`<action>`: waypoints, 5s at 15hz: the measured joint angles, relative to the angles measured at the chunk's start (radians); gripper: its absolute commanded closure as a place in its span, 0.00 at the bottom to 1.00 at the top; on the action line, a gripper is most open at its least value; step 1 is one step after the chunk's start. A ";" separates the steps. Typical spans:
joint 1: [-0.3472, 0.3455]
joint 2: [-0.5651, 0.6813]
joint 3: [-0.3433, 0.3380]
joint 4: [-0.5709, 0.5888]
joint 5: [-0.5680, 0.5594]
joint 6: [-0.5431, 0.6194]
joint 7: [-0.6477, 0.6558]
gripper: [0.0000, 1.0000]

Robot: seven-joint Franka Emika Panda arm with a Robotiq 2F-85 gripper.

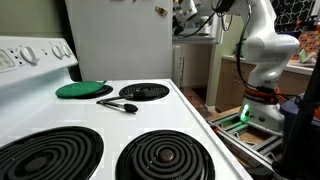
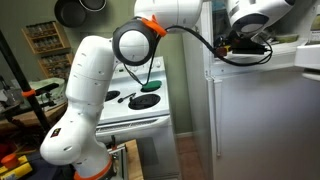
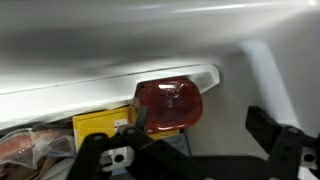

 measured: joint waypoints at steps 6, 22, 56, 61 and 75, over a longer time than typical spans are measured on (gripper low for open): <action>0.013 0.026 0.011 0.026 -0.007 0.023 -0.047 0.00; 0.025 0.068 0.072 0.044 -0.006 0.131 -0.125 0.00; 0.040 -0.068 -0.027 0.010 -0.165 0.307 -0.020 0.41; 0.111 -0.148 -0.069 -0.085 -0.320 0.451 0.128 0.41; 0.194 -0.284 -0.126 -0.271 -0.550 0.606 0.428 0.41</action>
